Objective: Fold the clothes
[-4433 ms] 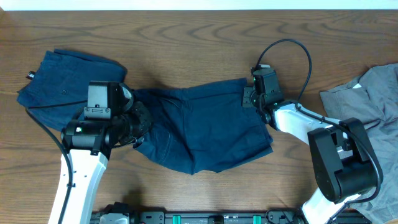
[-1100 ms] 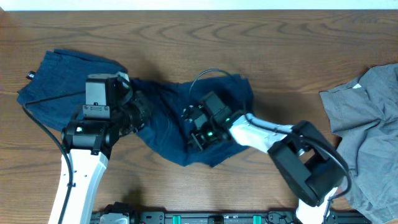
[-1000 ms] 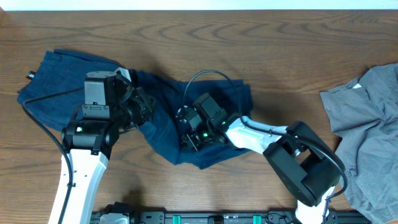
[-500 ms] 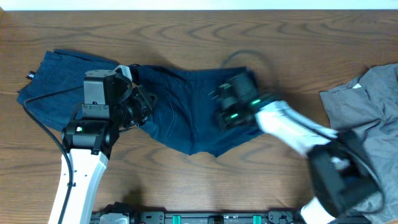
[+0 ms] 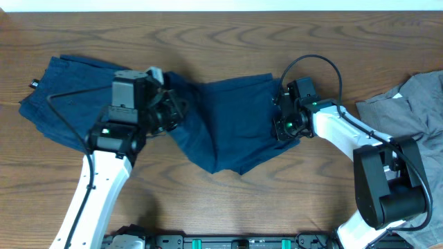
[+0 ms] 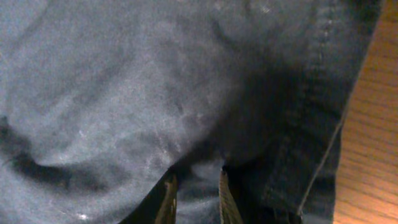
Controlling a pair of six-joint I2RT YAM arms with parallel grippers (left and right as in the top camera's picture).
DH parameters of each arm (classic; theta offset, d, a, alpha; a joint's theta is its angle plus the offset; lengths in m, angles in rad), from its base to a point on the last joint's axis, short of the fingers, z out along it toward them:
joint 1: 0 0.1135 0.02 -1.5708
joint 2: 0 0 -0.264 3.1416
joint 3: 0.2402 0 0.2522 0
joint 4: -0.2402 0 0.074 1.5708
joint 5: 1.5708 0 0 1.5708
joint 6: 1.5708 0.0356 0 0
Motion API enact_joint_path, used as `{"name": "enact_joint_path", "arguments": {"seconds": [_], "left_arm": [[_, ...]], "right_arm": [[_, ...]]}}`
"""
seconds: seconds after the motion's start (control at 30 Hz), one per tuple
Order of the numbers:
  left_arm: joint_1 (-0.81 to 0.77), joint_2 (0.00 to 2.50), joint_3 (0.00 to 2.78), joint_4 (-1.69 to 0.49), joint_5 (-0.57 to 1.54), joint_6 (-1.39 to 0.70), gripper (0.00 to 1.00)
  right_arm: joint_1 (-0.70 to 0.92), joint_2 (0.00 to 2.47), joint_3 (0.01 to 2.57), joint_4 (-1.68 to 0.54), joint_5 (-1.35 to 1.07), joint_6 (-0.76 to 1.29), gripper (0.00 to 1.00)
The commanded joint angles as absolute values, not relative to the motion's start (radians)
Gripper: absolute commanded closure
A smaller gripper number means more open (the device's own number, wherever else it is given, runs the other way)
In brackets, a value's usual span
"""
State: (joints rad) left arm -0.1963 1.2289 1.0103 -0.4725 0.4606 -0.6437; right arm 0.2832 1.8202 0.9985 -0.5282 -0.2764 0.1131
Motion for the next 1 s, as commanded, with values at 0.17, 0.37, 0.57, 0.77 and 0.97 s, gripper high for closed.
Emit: {"name": "enact_joint_path", "arguments": {"seconds": [0.17,0.37,0.57,0.77,0.97], "left_arm": [[-0.384,1.276,1.038,-0.273,0.432,-0.721,0.94],[-0.498,1.39,1.038,-0.183,0.43,-0.743,0.94],[-0.558,1.488,1.038,-0.121,0.43,-0.765,0.94],[-0.574,1.502,1.038,-0.099,0.43,-0.765,0.94],[-0.566,1.499,1.038,-0.102,0.524,-0.742,0.66]], "right_arm": [[0.385,1.9,0.95,-0.603,-0.361,0.205,0.82],[0.479,1.9,0.95,-0.606,-0.364,0.27,0.8],[0.495,1.9,0.95,-0.611,-0.358,0.278,0.81],[0.473,1.885,0.953,-0.641,-0.333,0.287,0.83],[0.353,1.75,1.026,-0.746,-0.218,0.231,0.78]]}}
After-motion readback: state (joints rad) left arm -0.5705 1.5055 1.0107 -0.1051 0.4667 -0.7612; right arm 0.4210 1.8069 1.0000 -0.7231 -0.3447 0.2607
